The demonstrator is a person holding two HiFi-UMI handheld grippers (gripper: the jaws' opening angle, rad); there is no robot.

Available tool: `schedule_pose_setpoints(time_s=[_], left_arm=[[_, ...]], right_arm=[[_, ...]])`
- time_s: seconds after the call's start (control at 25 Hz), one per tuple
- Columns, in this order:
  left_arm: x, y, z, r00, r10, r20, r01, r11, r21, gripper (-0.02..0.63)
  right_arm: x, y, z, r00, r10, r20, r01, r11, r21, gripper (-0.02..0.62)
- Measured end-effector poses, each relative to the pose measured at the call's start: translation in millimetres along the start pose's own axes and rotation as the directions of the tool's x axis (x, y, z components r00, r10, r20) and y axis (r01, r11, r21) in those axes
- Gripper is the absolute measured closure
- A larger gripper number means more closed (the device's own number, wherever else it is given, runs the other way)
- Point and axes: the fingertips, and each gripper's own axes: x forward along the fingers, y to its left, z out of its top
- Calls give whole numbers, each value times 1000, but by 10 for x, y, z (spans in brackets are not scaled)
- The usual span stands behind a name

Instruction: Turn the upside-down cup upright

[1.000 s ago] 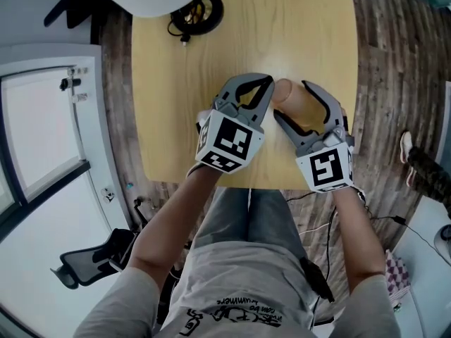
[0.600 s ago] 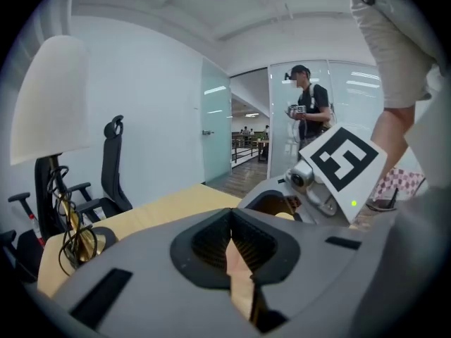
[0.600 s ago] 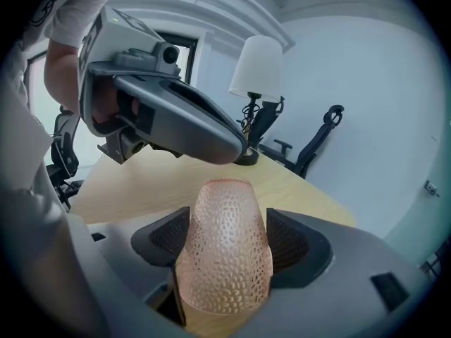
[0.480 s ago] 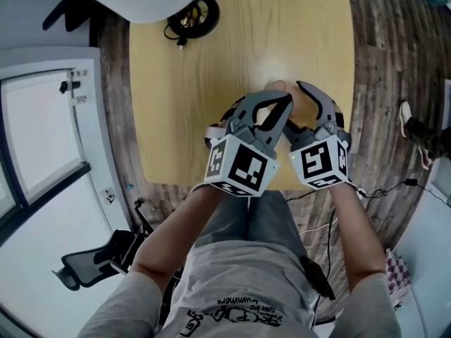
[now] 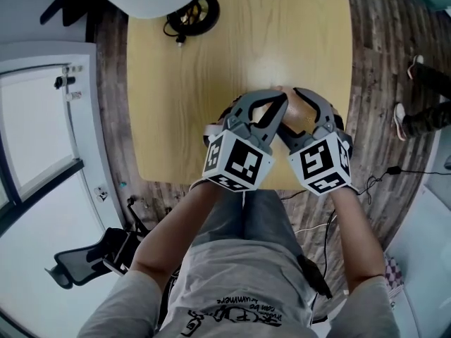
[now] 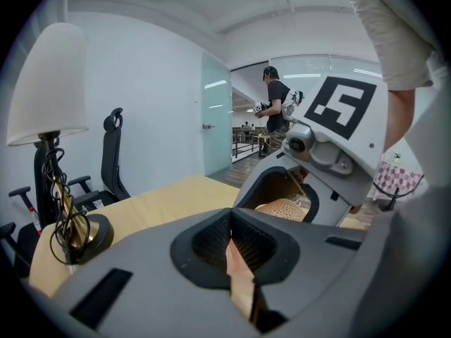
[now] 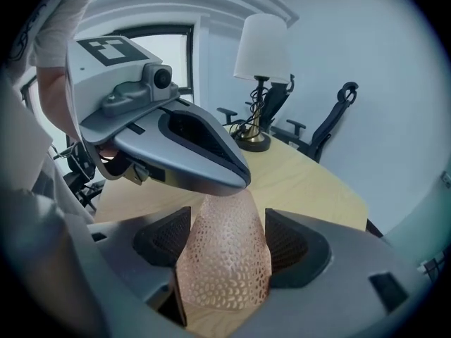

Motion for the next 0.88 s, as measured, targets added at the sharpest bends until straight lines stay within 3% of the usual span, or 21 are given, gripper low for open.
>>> schedule_pose_setpoints(time_s=[0.36, 0.6, 0.88], left_arm=[[16, -61, -122, 1000, 10, 18, -8, 995, -95, 598], [24, -72, -276, 1000, 15, -1, -15, 992, -127, 598], [62, -117, -506, 998, -25, -54, 16, 988, -154, 598]], right_arm=[[-66, 78, -204, 965, 50, -256, -86, 988, -130, 253], [-60, 128, -312, 889, 35, -456, -170, 951, -259, 255], [34, 207, -439, 801, -9, -598, -268, 889, -372, 255]])
